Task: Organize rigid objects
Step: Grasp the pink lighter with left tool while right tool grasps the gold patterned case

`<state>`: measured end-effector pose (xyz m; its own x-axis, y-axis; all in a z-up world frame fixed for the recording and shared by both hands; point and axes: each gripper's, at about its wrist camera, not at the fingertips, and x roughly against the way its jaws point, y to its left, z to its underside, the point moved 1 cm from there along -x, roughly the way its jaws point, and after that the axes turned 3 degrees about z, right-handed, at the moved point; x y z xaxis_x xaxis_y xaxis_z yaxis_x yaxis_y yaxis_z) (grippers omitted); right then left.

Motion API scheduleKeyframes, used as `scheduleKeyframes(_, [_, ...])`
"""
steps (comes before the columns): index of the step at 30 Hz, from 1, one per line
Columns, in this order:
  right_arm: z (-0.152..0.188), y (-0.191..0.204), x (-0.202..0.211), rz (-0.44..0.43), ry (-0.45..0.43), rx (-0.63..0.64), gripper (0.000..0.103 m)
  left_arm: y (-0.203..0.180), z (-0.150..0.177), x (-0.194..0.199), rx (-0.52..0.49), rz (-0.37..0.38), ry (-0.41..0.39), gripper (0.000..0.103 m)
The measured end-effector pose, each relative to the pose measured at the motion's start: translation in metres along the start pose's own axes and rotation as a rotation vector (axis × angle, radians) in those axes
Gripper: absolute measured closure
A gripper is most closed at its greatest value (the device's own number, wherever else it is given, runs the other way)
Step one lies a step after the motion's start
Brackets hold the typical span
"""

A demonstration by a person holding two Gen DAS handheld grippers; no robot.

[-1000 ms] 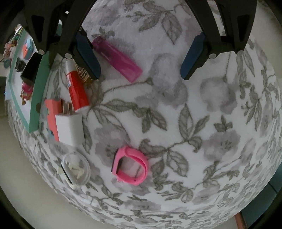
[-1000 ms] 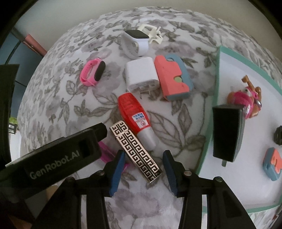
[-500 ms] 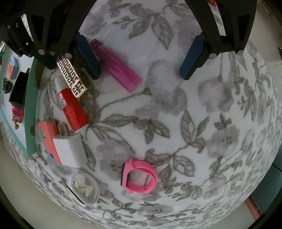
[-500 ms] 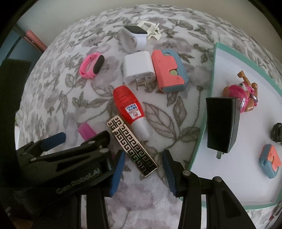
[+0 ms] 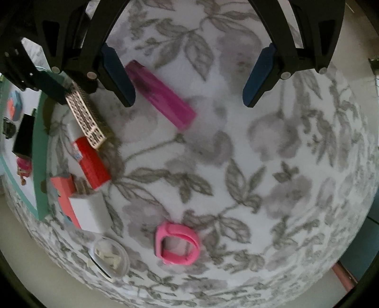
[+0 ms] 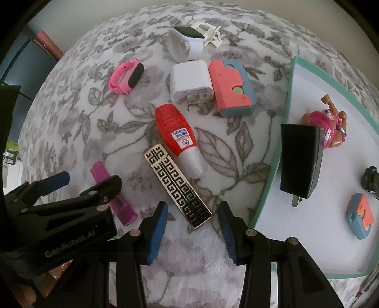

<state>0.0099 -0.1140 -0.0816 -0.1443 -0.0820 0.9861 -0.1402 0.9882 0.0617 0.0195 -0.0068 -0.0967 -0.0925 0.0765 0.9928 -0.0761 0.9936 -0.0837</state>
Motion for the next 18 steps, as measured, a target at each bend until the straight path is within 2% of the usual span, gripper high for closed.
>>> scheduleKeyframes(5, [0.003,0.003,-0.003,0.003,0.005,0.02,0.056,-0.004,0.01,-0.008,0.011,0.058,0.019,0.013])
scheduleKeyframes(9, [0.006,0.004,-0.003,-0.003,0.008,0.02,0.056,-0.016,0.018,-0.006,0.007,0.085,0.018,0.023])
scheduleKeyframes(15, [0.005,0.004,-0.003,-0.006,0.007,0.023,0.056,-0.039,0.016,-0.003,-0.017,0.115,0.0,0.046])
scheduleKeyframes(18, [0.003,0.002,-0.002,-0.012,0.008,0.024,0.056,-0.046,0.014,0.002,-0.035,0.097,-0.022,0.064])
